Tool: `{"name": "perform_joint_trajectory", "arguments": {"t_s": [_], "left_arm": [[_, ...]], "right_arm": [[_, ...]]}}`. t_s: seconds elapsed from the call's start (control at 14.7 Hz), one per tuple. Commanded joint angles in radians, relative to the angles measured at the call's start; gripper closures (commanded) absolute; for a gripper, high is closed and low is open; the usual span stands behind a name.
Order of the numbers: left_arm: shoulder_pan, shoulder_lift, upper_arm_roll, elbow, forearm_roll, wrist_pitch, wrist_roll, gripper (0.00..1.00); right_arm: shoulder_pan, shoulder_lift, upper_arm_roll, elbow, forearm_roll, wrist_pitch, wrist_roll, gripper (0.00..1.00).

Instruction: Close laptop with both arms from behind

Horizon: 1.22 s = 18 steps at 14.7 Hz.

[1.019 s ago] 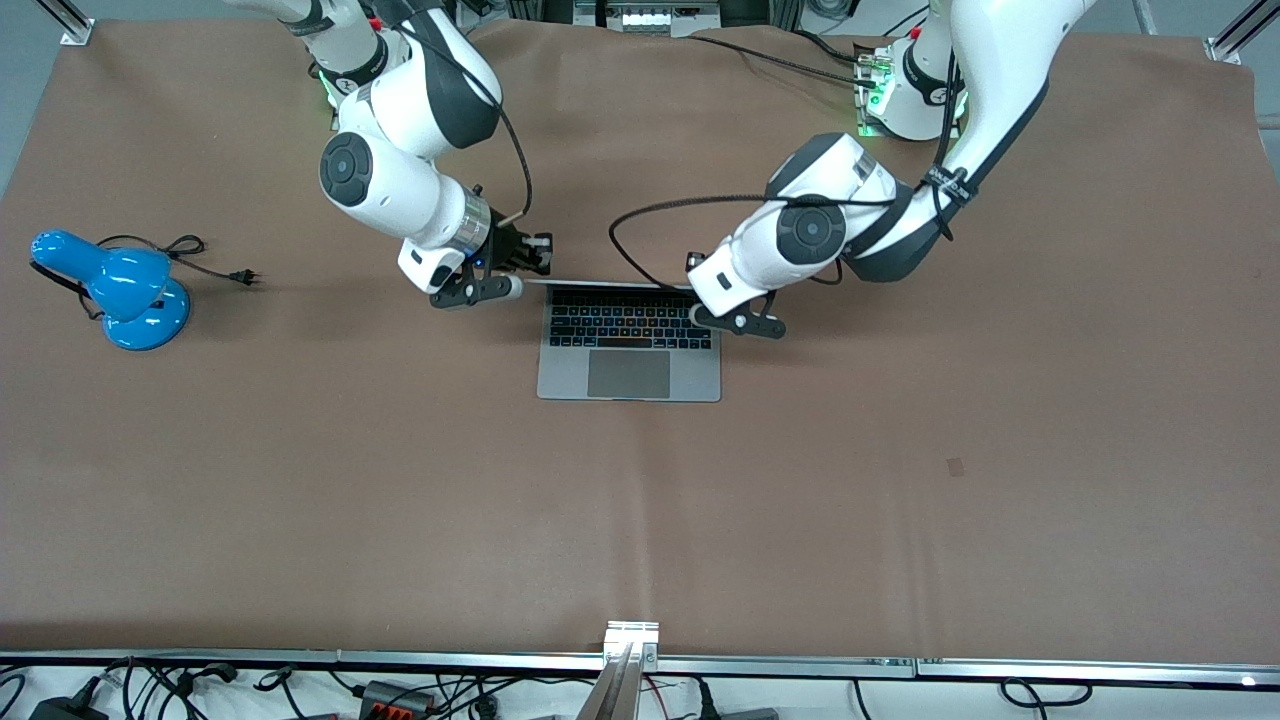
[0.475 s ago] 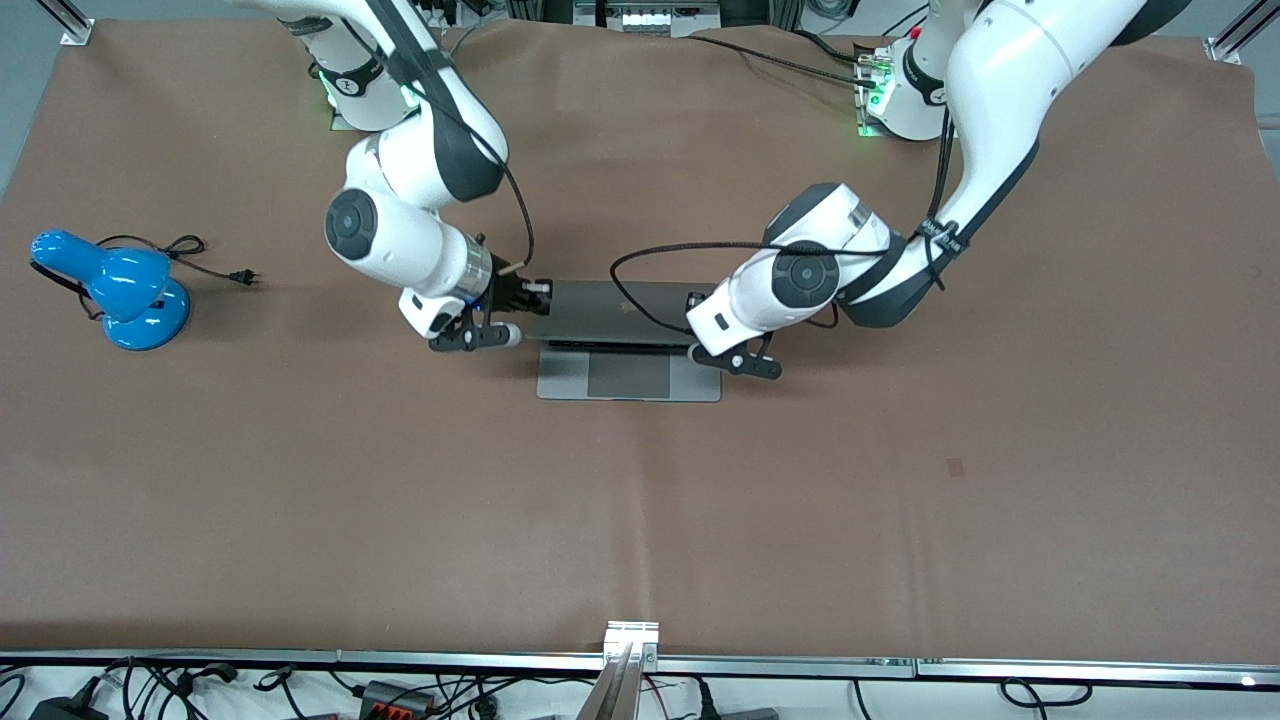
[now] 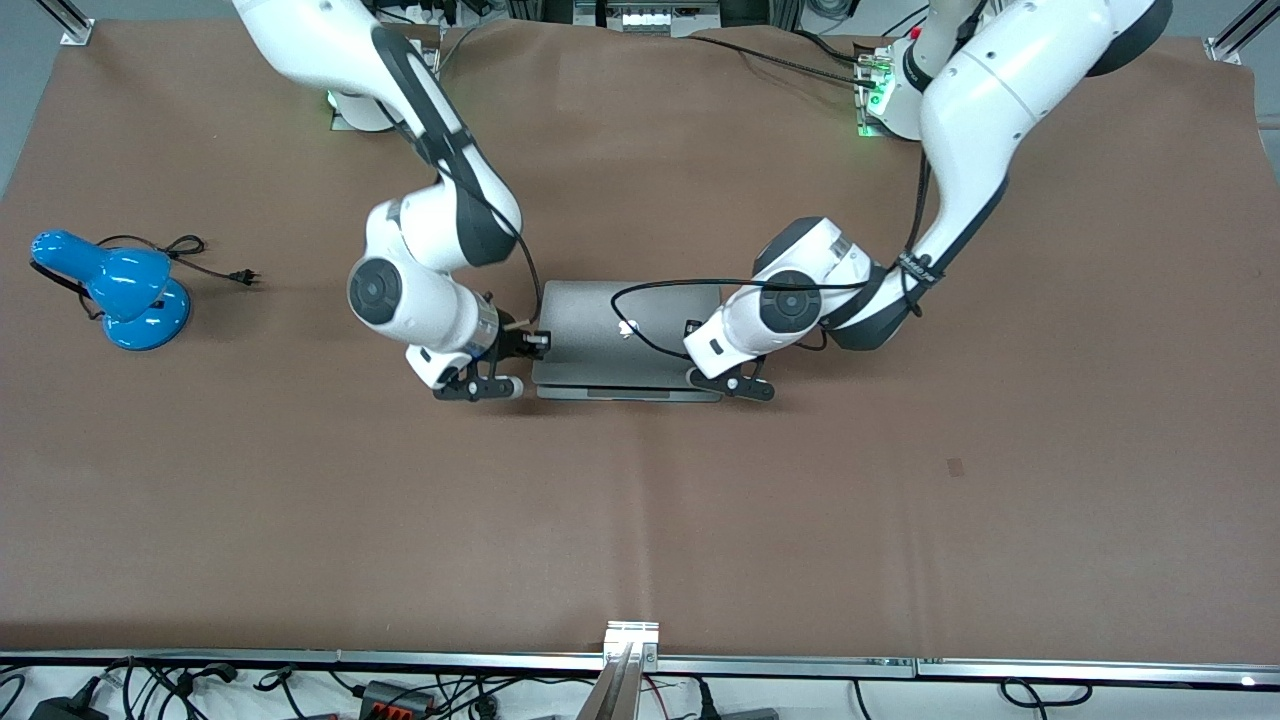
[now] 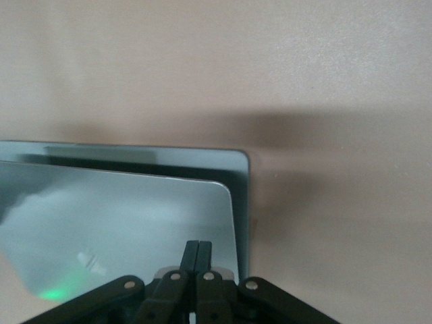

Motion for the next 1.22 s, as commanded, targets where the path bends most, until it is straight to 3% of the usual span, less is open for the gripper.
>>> {"name": "perform_joint_trajectory", "arguments": {"t_s": [0.0, 0.27, 0.54, 0.75, 0.95, 1.15], "left_arm": [[-0.066, 0.048, 0.043, 0.061, 0.025, 0.006, -0.005, 1.0], [-0.064, 0.063, 0.049, 0.059, 0.048, 0.061, -0.006, 1.0], [-0.046, 0.021, 0.046, 0.062, 0.055, 0.017, -0.015, 1.0], [-0.04, -0.074, 0.04, 0.11, 0.042, -0.157, -0.019, 1.0], [0.015, -0.23, 0.017, 0.119, 0.039, -0.369, -0.006, 1.0], [0.063, -0.35, 0.011, 0.137, -0.005, -0.503, -0.003, 1.0]], "right_arm": [[0.001, 0.1, 0.006, 0.09, -0.01, -0.004, 0.007, 1.0], [0.007, 0.146, 0.009, 0.095, -0.013, -0.004, 0.004, 1.0], [0.012, 0.165, 0.011, 0.113, -0.015, -0.004, 0.004, 1.0], [0.018, 0.163, 0.012, 0.115, -0.015, -0.004, 0.005, 1.0], [0.035, 0.148, 0.003, 0.132, -0.015, -0.006, 0.005, 1.0], [0.029, 0.056, -0.06, 0.126, -0.034, -0.052, -0.004, 1.0]]}}
